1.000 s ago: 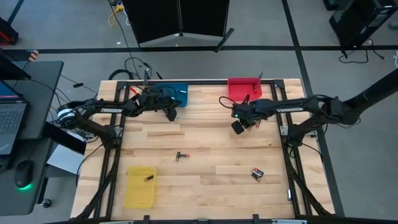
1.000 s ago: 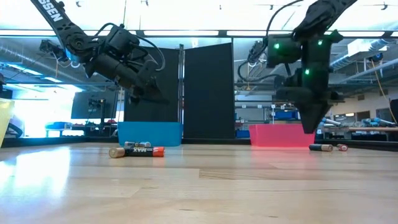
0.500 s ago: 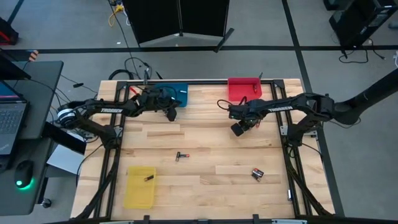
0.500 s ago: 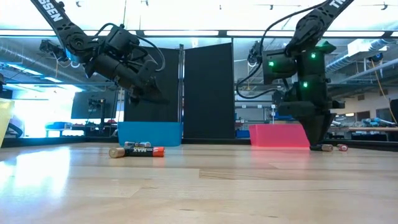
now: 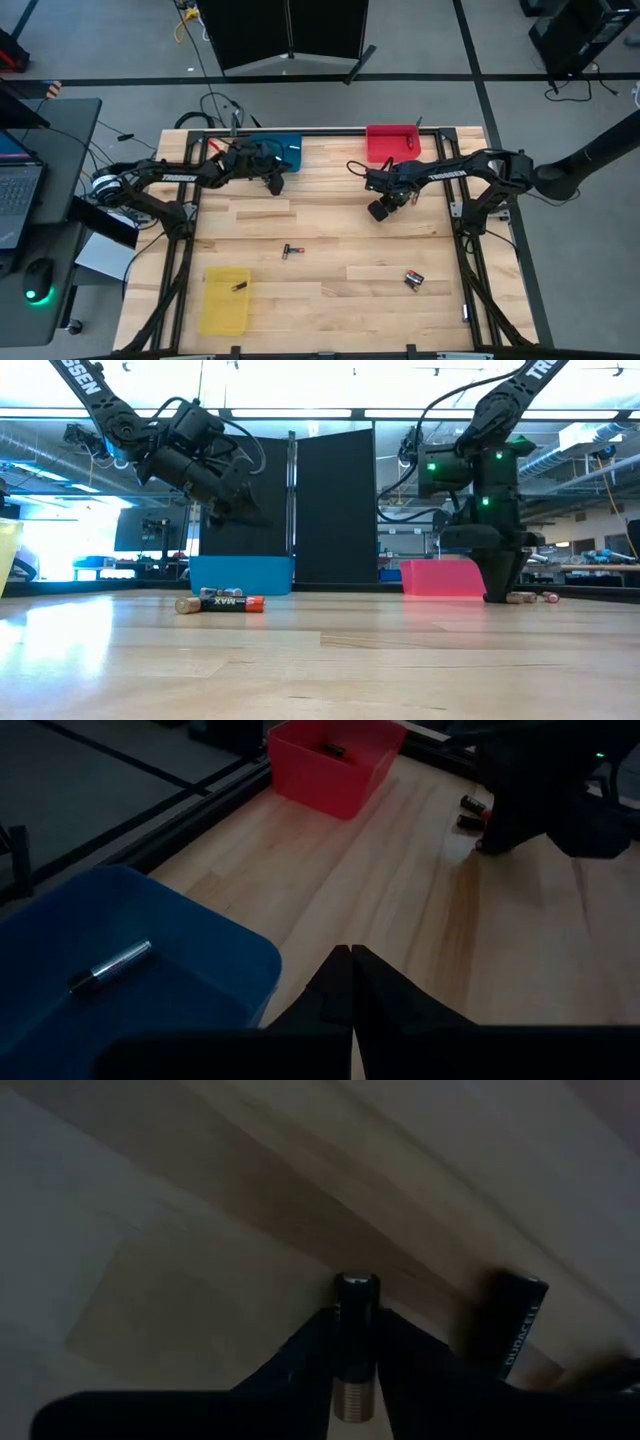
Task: Sort batteries
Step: Put the black-brown battery into the yellow bin
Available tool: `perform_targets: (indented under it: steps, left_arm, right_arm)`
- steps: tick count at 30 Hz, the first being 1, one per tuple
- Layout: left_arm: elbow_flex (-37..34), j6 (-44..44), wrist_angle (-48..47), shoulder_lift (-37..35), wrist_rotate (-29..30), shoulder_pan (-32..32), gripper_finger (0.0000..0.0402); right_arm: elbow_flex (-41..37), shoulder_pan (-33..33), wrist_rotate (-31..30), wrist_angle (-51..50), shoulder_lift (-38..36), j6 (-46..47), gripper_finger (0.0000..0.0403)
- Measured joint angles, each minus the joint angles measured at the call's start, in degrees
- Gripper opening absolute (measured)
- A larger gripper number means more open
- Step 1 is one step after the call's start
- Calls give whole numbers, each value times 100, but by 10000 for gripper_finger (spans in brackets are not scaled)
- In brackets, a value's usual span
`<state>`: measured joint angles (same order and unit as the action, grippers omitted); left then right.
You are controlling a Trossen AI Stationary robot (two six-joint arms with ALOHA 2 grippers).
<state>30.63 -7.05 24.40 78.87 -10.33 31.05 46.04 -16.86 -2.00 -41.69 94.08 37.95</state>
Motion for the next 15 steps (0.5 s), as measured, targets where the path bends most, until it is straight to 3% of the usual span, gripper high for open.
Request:
perform_targets:
  steps: [6,9,11,15]
  left_arm:
    - [0,0,210,0,-46,-136,5]
    - [-2,-134,355,0,-98,-187,5]
    - [-43,-272,592,0,-175,-237,5]
    - [-336,-655,1560,0,-477,-385,5]
  right_arm:
    - [-50,200,-198,189,-295,-99,59]
    - [-48,387,-238,775,-445,-193,59]
    - [-168,515,-274,1470,-524,-324,59]
    - [-638,712,-271,3912,-530,-689,59]
